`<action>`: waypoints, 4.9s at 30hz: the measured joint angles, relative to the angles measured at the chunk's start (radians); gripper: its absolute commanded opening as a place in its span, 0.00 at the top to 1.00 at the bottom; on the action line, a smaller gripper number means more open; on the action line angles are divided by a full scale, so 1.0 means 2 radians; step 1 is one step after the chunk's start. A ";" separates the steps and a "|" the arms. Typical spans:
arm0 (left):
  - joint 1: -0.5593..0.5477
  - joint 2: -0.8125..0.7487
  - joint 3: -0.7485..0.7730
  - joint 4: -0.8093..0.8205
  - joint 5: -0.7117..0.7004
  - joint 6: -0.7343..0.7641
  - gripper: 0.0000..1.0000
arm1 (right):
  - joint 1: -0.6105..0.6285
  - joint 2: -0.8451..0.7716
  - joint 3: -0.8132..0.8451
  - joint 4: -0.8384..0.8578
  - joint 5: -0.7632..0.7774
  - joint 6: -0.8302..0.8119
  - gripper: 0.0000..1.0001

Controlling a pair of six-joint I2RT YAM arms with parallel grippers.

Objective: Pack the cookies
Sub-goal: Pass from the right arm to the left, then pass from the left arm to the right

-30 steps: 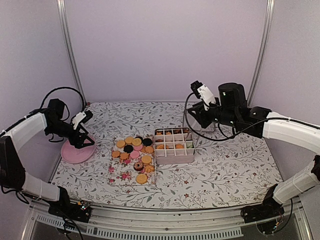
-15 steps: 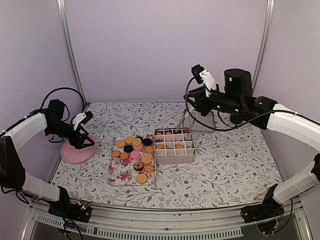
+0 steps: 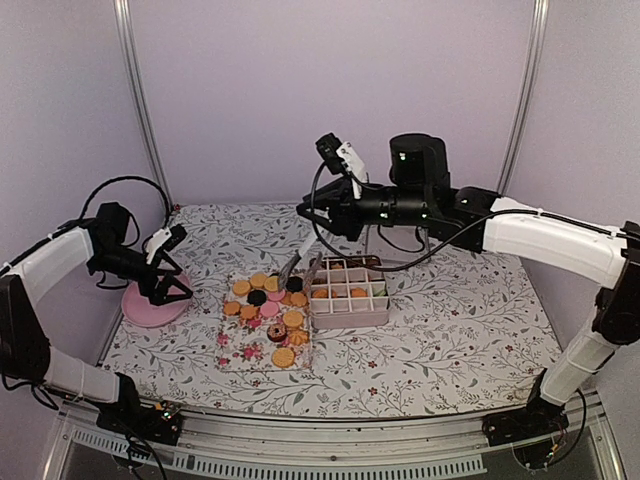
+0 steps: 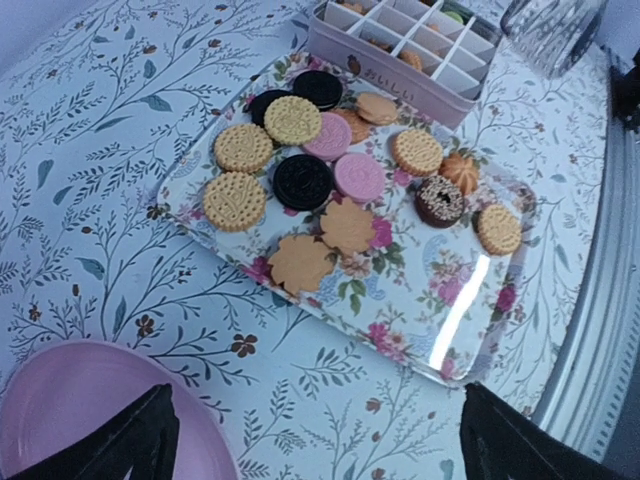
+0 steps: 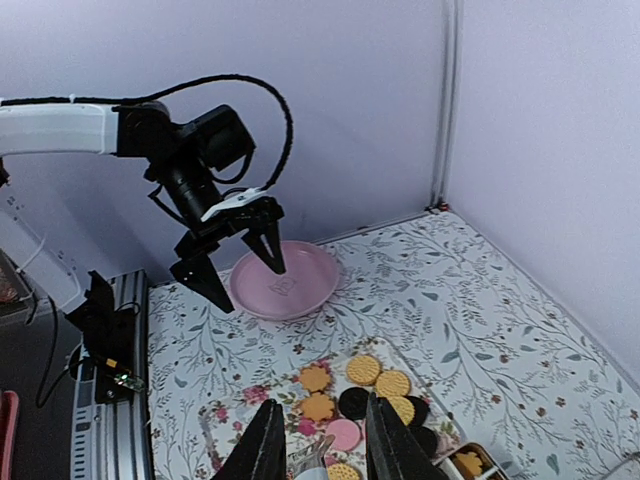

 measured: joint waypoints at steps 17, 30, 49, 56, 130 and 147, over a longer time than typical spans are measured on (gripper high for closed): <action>-0.098 -0.019 0.002 -0.079 0.218 0.058 0.12 | 0.035 0.211 0.183 0.008 -0.239 0.012 0.93; -0.139 0.004 0.010 -0.112 0.278 0.077 0.44 | 0.036 0.220 0.218 0.017 -0.294 -0.032 0.94; -0.193 0.020 0.019 -0.110 0.258 0.076 0.79 | 0.037 0.220 0.234 0.004 -0.324 -0.090 0.99; -0.206 0.026 0.026 -0.127 0.254 0.112 1.00 | 0.037 0.220 0.237 -0.004 -0.350 -0.105 0.97; -0.221 -0.018 0.052 0.029 0.179 -0.073 1.00 | 0.024 0.208 0.088 0.233 -0.222 0.120 0.56; -0.217 -0.020 0.050 0.035 0.113 -0.097 0.01 | 0.045 0.187 0.051 0.195 -0.089 0.058 0.77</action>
